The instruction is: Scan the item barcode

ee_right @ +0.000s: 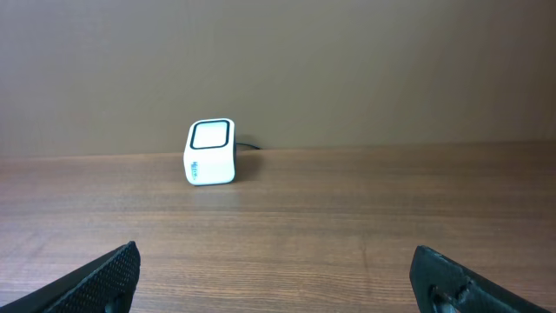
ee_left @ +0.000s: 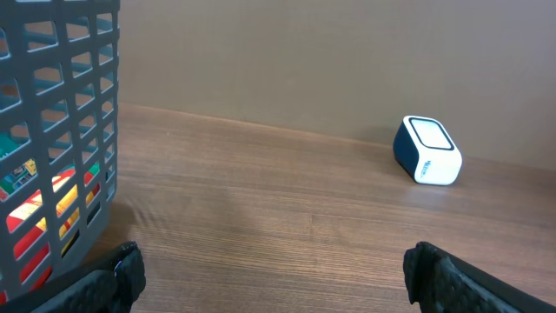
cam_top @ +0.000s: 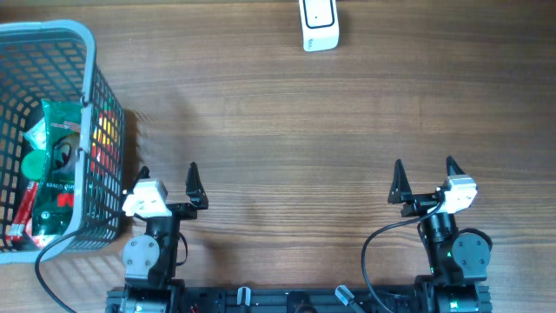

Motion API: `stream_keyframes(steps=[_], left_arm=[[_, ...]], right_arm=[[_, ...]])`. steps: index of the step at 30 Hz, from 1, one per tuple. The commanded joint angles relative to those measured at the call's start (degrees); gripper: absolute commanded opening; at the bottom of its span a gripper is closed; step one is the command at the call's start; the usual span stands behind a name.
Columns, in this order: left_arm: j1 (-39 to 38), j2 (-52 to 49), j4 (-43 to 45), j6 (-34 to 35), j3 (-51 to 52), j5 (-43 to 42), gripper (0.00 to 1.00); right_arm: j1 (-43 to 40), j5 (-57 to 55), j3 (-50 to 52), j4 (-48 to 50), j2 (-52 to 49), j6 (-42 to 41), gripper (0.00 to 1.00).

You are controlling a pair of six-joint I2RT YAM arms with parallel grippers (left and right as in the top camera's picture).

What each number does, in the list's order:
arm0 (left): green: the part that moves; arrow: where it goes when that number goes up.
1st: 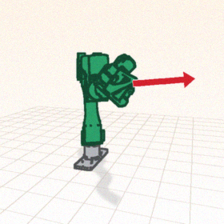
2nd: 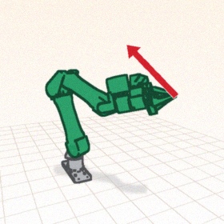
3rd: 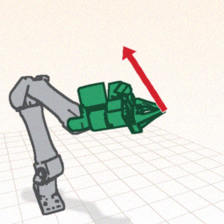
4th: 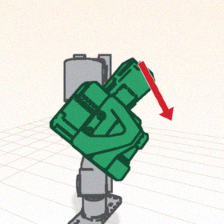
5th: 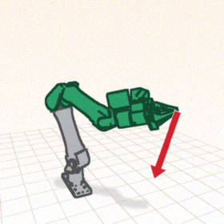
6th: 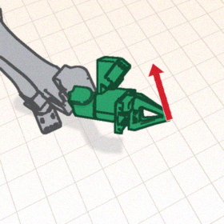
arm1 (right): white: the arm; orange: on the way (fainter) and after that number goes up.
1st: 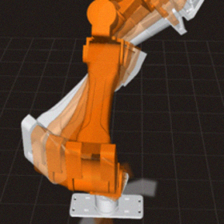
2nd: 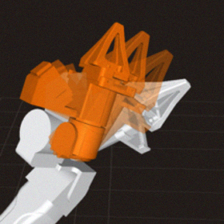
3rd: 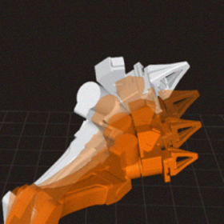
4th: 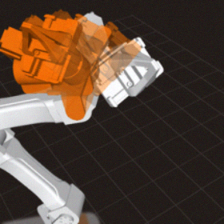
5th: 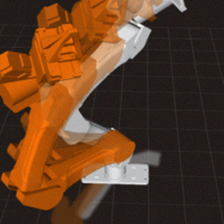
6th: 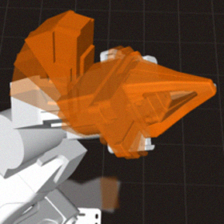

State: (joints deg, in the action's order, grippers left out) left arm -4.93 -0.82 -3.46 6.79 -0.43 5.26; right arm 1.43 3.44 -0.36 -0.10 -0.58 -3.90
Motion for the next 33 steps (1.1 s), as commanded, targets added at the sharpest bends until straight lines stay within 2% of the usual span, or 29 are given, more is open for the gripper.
stream_keyframes(steps=[1,13,17,25,29,33], left_arm=[[-0.1,-0.1,-0.1,0.7,0.1,1.2,1.00],[0.0,-3.1,0.0,0.9,0.1,2.4,1.00],[-0.1,-8.4,0.0,1.4,0.1,-0.4,1.00],[-0.1,-8.8,2.1,1.4,0.1,-1.2,1.00],[-0.1,-8.8,4.7,9.0,0.1,-3.2,1.00],[-0.1,-8.8,10.3,9.0,0.1,-9.2,1.00]], right_arm=[[-0.2,0.9,0.1,0.2,-0.2,-1.0,1.00],[-0.2,0.9,0.1,0.2,-0.2,-1.0,1.00],[-0.2,0.9,0.1,0.2,-0.2,-1.0,1.00],[-0.2,0.9,0.1,0.2,-0.2,-1.0,1.00],[-0.2,0.9,0.1,0.2,-0.2,-1.0,1.00],[-0.2,0.9,0.1,0.2,-0.2,-1.0,1.00]])
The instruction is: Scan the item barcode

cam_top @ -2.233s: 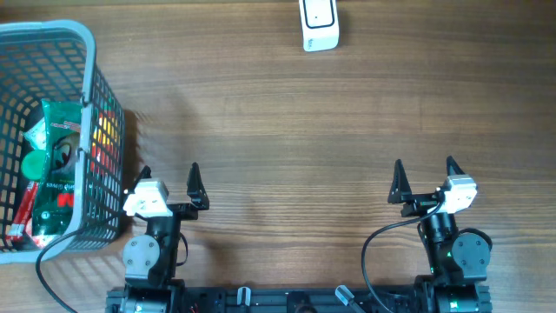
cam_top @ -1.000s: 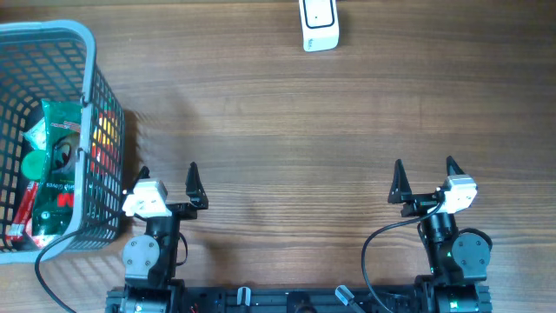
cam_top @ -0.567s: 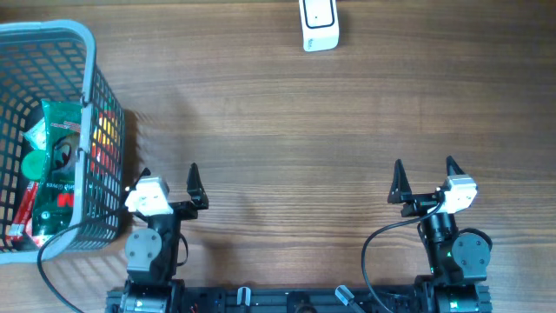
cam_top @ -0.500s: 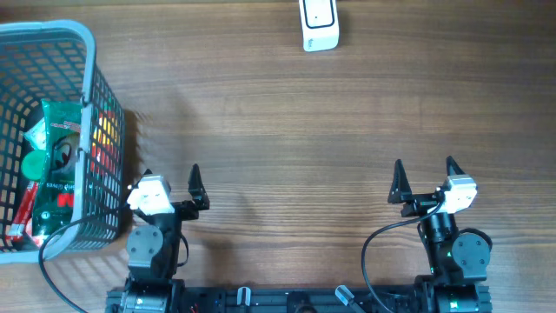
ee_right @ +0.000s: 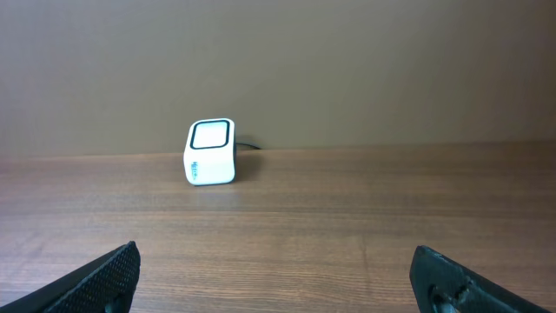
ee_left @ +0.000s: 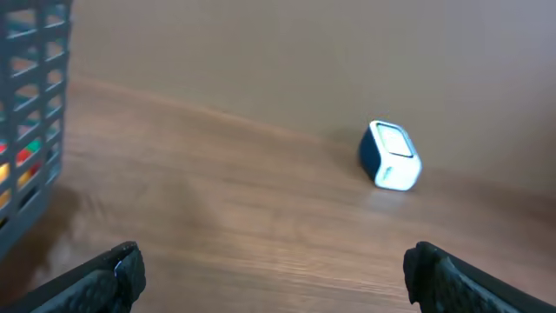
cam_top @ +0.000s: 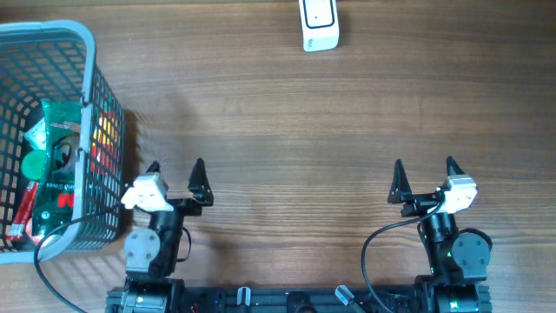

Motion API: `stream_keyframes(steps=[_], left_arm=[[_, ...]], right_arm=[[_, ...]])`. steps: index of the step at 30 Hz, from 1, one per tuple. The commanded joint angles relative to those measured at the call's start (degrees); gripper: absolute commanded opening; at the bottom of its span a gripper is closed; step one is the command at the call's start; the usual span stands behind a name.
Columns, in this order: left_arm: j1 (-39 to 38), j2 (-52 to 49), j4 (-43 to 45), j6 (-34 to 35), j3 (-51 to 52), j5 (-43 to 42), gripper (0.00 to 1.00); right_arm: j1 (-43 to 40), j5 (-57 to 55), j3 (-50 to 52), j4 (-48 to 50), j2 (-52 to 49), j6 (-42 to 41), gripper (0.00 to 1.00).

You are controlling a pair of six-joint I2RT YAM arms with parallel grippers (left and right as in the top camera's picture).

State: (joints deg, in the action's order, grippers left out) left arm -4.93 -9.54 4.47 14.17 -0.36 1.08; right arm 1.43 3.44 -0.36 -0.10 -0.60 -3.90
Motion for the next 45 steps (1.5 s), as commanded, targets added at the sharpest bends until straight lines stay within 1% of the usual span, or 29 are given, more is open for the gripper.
stream_keyframes(steps=[1,7,11,14,24,29,31,33,35,39,42,45], left_arm=[[-0.1,-0.1,3.2,1.6,0.0,-5.6,1.00],[-0.1,-0.1,3.7,1.6,0.0,-5.6,1.00],[-0.1,-0.1,0.2,1.6,0.0,-7.1,1.00],[-0.1,-0.1,0.2,1.6,0.0,-8.7,1.00],[-0.1,-0.1,0.2,1.6,-0.9,-9.2,1.00],[-0.1,-0.1,0.1,1.9,-4.6,-9.3,1.00],[-0.1,-0.1,0.0,4.2,-6.0,-10.4,1.00],[-0.1,-0.1,0.0,4.7,-7.5,-12.8,1.00],[-0.1,-0.1,-0.3,7.5,-10.1,-14.6,1.00],[-0.1,-0.7,-5.8,7.5,-16.3,-15.6,1.00],[-0.1,-3.1,-5.8,7.3,-20.3,-14.8,1.00],[-0.1,-9.0,-5.9,5.6,-25.3,-14.5,1.00]], right_arm=[[-0.2,0.9,0.1,0.2,-0.2,-1.0,1.00],[-0.2,0.9,0.1,0.2,-0.2,-1.0,1.00],[-0.2,0.9,0.1,0.2,-0.2,-1.0,1.00],[-0.2,0.9,0.1,0.2,-0.2,-1.0,1.00],[-0.2,0.9,0.1,0.2,-0.2,-1.0,1.00],[-0.2,0.9,0.1,0.2,-0.2,-1.0,1.00],[-0.2,0.9,0.1,0.2,-0.2,-1.0,1.00],[-0.2,0.9,0.1,0.2,-0.2,-1.0,1.00],[-0.2,0.9,0.1,0.2,-0.2,-1.0,1.00],[-0.2,0.9,0.1,0.2,-0.2,-1.0,1.00],[-0.2,0.9,0.1,0.2,-0.2,-1.0,1.00],[-0.2,0.9,0.1,0.2,-0.2,-1.0,1.00]])
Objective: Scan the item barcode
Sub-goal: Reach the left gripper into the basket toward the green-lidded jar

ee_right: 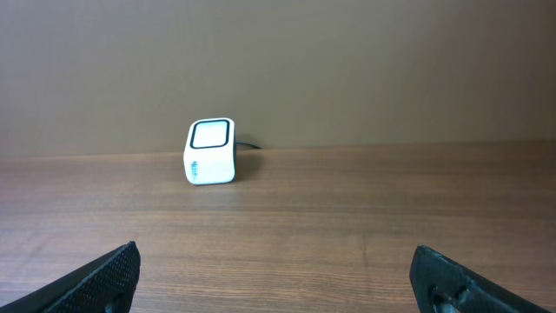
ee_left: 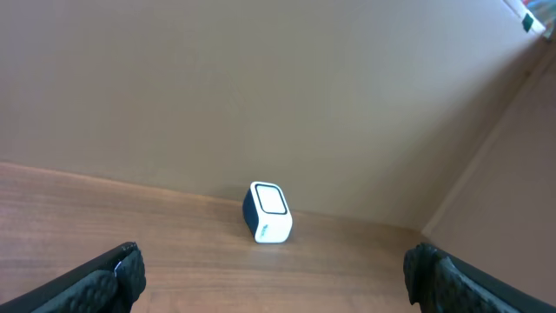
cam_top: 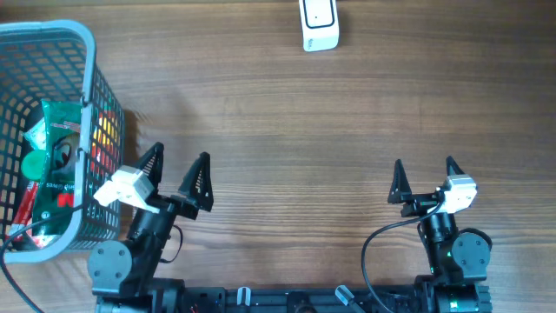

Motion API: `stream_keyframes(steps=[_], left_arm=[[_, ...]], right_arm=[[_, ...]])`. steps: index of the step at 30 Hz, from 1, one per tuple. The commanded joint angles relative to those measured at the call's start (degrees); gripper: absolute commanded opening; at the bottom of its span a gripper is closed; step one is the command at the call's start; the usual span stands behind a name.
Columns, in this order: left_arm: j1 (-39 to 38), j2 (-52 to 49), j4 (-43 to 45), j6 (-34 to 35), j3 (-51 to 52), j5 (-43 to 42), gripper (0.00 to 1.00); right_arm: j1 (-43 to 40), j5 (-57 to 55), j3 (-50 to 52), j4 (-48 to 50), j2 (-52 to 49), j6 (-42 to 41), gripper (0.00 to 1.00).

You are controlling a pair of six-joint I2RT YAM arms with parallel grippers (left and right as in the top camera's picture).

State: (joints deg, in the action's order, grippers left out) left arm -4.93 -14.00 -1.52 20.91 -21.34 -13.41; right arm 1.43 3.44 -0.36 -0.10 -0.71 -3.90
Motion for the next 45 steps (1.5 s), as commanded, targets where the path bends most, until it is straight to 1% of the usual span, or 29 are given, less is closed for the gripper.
stream_keyframes(steps=[1,3,5,6,7,8,9,10,11,12,14,16,18,19,20,21,24,26,27,30,32,33,35,37,39,40,41,44,45], left_arm=[[0.0,-7.6,-0.4,-1.2,-6.7,0.6,1.00],[0.0,-14.4,-3.8,-1.3,-13.4,1.3,1.00],[0.0,-21.2,-10.0,-4.8,-22.6,1.6,1.00],[0.0,-24.4,-14.9,-5.6,-28.2,4.1,1.00],[0.0,-27.8,-21.1,-5.8,-35.3,9.4,1.00],[0.0,-29.3,-23.9,-5.9,-38.5,12.5,1.00],[0.0,-31.8,-28.5,-8.4,-44.6,17.7,1.00],[0.0,-33.2,-30.7,-11.0,-48.6,20.1,1.00],[0.0,-33.8,-31.2,-13.2,-50.9,20.2,1.00],[-0.1,-33.6,-31.8,-13.5,-51.1,20.2,1.00],[-0.1,-33.7,-37.9,-13.5,-51.1,21.0,1.00],[0.0,-34.1,-41.4,-13.5,-51.1,23.4,1.00],[0.0,-33.9,-40.1,-12.9,-51.1,28.1,1.00],[0.0,-34.0,-38.9,-10.7,-51.6,35.4,1.00],[0.0,-33.9,-37.6,-6.5,-52.2,45.0,1.00],[0.0,-34.0,-37.0,-4.6,-52.8,49.9,1.00],[0.0,-34.0,-28.0,-2.4,-54.4,72.0,1.00],[0.3,-34.0,-22.5,-2.4,-54.4,83.1,1.00],[1.4,-34.0,-20.9,-2.4,-54.4,84.3,1.00],[7.9,-34.8,-14.8,-2.7,-54.4,83.2,1.00],[12.1,-36.7,-12.3,-5.7,-54.4,80.6,1.00],[13.8,-38.0,-12.2,-5.7,-54.4,80.5,1.00],[17.1,-41.7,-14.3,-5.7,-54.4,80.5,1.00],[18.5,-44.7,-17.9,-5.7,-54.4,80.5,1.00],[20.4,-49.3,-23.2,-5.1,-54.4,79.0,1.00],[21.7,-50.9,-25.3,-3.8,-54.4,75.9,1.00],[23.4,-52.2,-27.9,-0.7,-54.4,71.7,1.00],[30.6,-53.4,-35.3,10.2,-54.4,51.5,1.00],[33.5,-53.4,-36.3,12.0,-54.4,45.2,1.00]], right_arm=[[-0.2,0.9,0.1,0.2,-0.1,-1.0,1.00],[-0.2,0.9,0.1,0.2,-0.1,-1.0,1.00],[-0.2,0.9,0.1,0.2,-0.1,-1.0,1.00],[-0.2,0.9,0.1,0.2,-0.1,-1.0,1.00],[-0.2,0.9,0.1,0.2,-0.1,-1.0,1.00],[-0.2,0.9,0.1,0.2,-0.1,-1.0,1.00],[-0.2,0.9,0.1,0.2,-0.1,-1.0,1.00],[-0.2,0.9,0.1,0.2,-0.1,-1.0,1.00],[-0.2,0.9,0.1,0.2,-0.1,-1.0,1.00],[-0.2,0.9,0.1,0.2,-0.1,-1.0,1.00],[-0.2,0.9,0.1,0.2,-0.1,-1.0,1.00],[-0.2,0.9,0.1,0.2,-0.1,-1.0,1.00],[-0.2,0.9,0.1,0.2,-0.1,-1.0,1.00],[-0.2,0.9,0.1,0.2,-0.1,-1.0,1.00],[-0.2,0.9,0.1,0.2,-0.1,-1.0,1.00],[-0.2,0.9,0.1,0.2,-0.1,-1.0,1.00],[-0.2,0.9,0.1,0.2,-0.1,-1.0,1.00],[-0.2,0.9,0.1,0.2,-0.1,-1.0,1.00],[-0.2,0.9,0.1,0.2,-0.1,-1.0,1.00],[-0.2,0.9,0.1,0.2,-0.1,-1.0,1.00],[-0.2,0.9,0.1,0.2,-0.1,-1.0,1.00],[-0.2,0.9,0.1,0.2,-0.1,-1.0,1.00],[-0.2,0.9,0.1,0.2,-0.1,-1.0,1.00],[-0.2,0.9,0.1,0.2,-0.1,-1.0,1.00],[-0.2,0.9,0.1,0.2,-0.1,-1.0,1.00],[-0.2,0.9,0.1,0.2,-0.1,-1.0,1.00],[-0.2,0.9,0.1,0.2,-0.1,-1.0,1.00],[-0.2,0.9,0.1,0.2,-0.1,-1.0,1.00],[-0.2,0.9,0.1,0.2,-0.1,-1.0,1.00]])
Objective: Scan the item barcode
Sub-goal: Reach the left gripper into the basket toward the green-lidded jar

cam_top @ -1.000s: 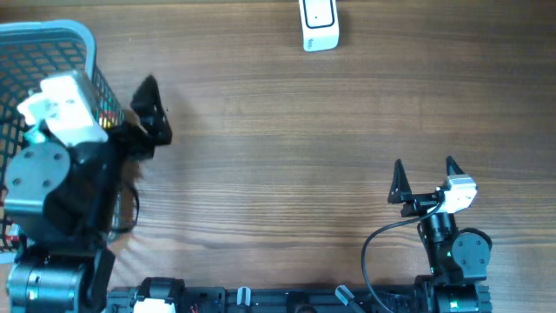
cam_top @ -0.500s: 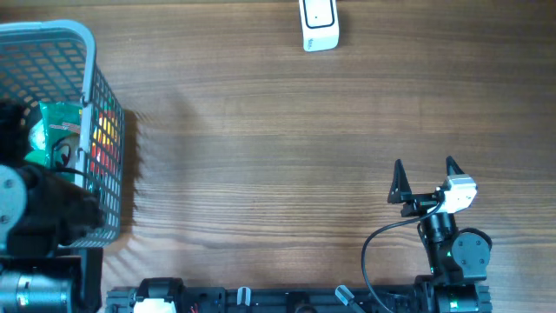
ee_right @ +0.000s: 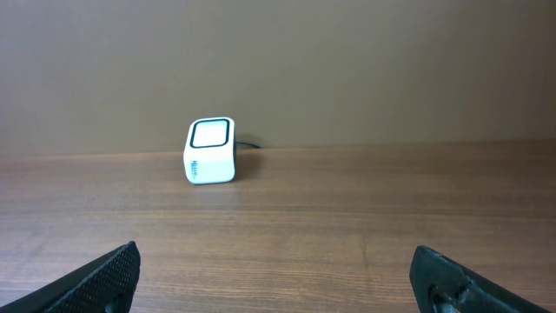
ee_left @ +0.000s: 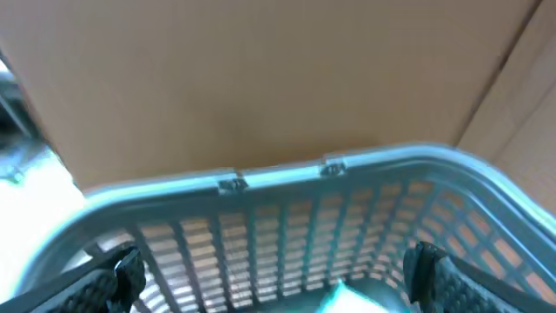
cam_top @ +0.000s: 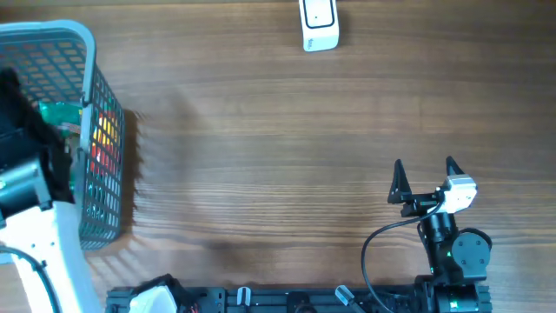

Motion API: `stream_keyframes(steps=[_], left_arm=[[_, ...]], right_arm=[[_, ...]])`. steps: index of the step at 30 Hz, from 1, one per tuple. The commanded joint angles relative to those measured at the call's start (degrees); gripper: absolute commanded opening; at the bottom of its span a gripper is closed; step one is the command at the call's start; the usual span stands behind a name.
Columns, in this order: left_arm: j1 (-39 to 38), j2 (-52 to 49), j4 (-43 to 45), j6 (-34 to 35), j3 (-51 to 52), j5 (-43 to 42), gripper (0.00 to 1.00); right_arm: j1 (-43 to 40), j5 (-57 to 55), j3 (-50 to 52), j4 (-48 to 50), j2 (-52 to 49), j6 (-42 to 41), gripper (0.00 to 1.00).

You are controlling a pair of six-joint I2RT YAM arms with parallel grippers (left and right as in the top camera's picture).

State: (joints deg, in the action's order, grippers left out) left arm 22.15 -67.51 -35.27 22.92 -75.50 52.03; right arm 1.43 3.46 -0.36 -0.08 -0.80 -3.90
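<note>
The white barcode scanner (cam_top: 319, 24) stands at the table's far edge, its window facing the right wrist camera (ee_right: 211, 151). A grey mesh basket (cam_top: 87, 52) at the left holds the items; a green packet (cam_top: 59, 113) shows partly under my left arm (cam_top: 30, 148). My left gripper (ee_left: 278, 278) hangs open above the inside of the basket (ee_left: 287, 174), with a blurred green item (ee_left: 347, 300) just below it. My right gripper (cam_top: 423, 178) rests open and empty near the front right of the table.
Red and yellow packaging (cam_top: 104, 130) shows through the basket's right wall. A cardboard wall (ee_right: 347, 61) backs the table behind the scanner. The wooden tabletop (cam_top: 278, 148) lies between basket, scanner and right arm.
My left arm has swung from the table's front, beside the basket, to above the basket. Its camera now looks into the basket rather than at the scanner. The right arm is unchanged.
Both grippers first rested open at the table's front edge. The left gripper then stood slightly turned, then raised and tilted beside the basket while facing the scanner. Now it hangs open over the basket's contents. The right arm stayed still throughout.
</note>
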Motion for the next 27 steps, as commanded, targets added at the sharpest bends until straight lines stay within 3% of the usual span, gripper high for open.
stream_keyframes(steps=[1,4,6,16,27], left_arm=[[10.3,-0.2,-3.3,11.3,-0.3,-27.9,1.00],[23.9,-4.4,-7.0,17.9,-0.3,-50.4,1.00],[28.2,-8.4,-8.4,18.5,-0.3,-56.5,1.00],[29.6,-24.3,-7.4,19.4,-0.3,-56.5,1.00],[23.8,-33.5,-5.7,19.3,-0.3,-56.0,1.00]], right_arm=[[-0.2,0.9,0.1,0.2,0.0,-1.0,1.00],[-0.2,0.9,0.1,0.2,0.0,-1.0,1.00],[-0.2,0.9,0.1,0.2,0.0,-1.0,1.00],[-0.2,0.9,0.1,0.2,0.0,-1.0,1.00],[-0.2,0.9,0.1,0.2,0.0,-1.0,1.00]])
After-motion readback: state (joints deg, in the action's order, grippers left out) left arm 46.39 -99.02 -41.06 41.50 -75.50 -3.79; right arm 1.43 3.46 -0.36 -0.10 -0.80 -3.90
